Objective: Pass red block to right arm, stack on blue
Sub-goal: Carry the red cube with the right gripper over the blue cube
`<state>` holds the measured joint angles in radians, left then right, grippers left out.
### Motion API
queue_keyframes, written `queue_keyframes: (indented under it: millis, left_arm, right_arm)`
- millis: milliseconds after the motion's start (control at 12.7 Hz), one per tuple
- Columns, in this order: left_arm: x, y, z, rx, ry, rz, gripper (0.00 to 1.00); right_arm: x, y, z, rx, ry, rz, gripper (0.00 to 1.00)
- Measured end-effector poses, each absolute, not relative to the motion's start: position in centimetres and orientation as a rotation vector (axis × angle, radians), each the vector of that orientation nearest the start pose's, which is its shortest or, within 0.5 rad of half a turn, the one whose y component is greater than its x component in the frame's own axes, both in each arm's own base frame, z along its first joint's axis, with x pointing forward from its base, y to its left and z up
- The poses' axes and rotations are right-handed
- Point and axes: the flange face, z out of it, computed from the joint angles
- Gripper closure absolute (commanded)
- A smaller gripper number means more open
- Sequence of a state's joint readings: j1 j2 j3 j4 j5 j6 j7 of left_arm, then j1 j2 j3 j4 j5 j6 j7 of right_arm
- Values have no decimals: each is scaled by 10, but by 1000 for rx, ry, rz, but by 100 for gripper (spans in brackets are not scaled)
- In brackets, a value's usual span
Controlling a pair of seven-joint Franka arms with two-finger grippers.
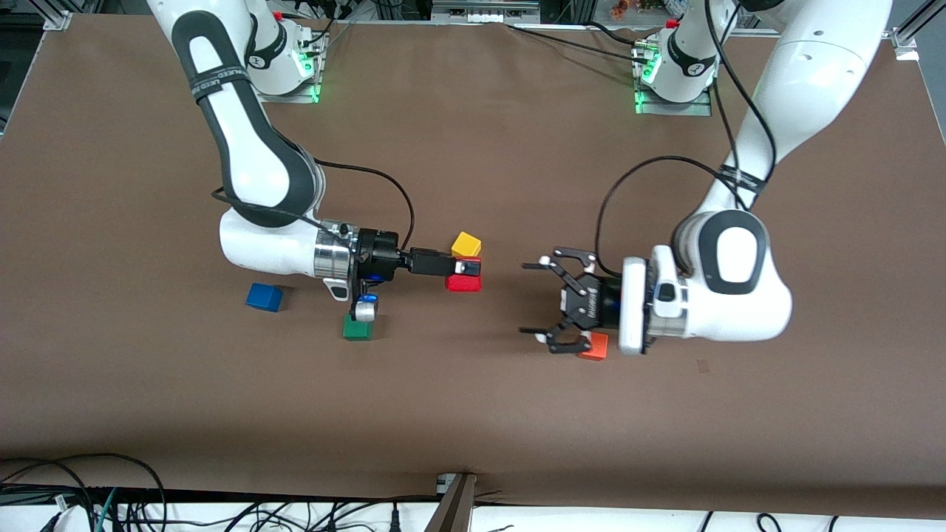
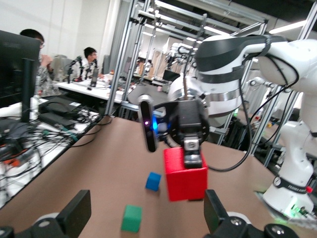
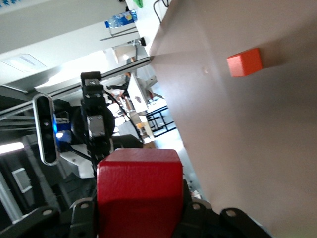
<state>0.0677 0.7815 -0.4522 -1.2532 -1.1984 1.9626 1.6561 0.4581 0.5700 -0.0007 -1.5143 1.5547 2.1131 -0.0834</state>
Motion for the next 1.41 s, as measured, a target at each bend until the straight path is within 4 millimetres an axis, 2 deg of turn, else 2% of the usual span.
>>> queue_keyframes:
  millis: [236,471,707,864,942,1099,1256,1413]
  left_arm:
    - [737,-189,394,1487,-1224,940,0]
    - [746,-135,418,1493,-1329,938,0]
    - [744,-60,419,1537,-1427,851,0]
    - [738,-8,431,1630,-1541,730,0]
    - [734,17,444,1718,-1579,663,0]
    - [721,57,486,1970,-1608,517,0]
    - [703,79,531,2244,-1583,365,0]
    - [688,91,568,2504,-1481,253,0]
  right_arm:
    - [636,350,369,-2023,225,189,86]
    - [634,335,369,-2334,85,158,86]
    - [624,327,376,-2621,-51,174,86]
    - [621,313,373,-2799,-161,178,86]
    - [624,300,369,-2875,-193,178,86]
    - [632,266,359,-3006,-214,204,86]
    - [640,221,348,-3124,-206,244,86]
    - [647,174,338,-3210,-194,265,84]
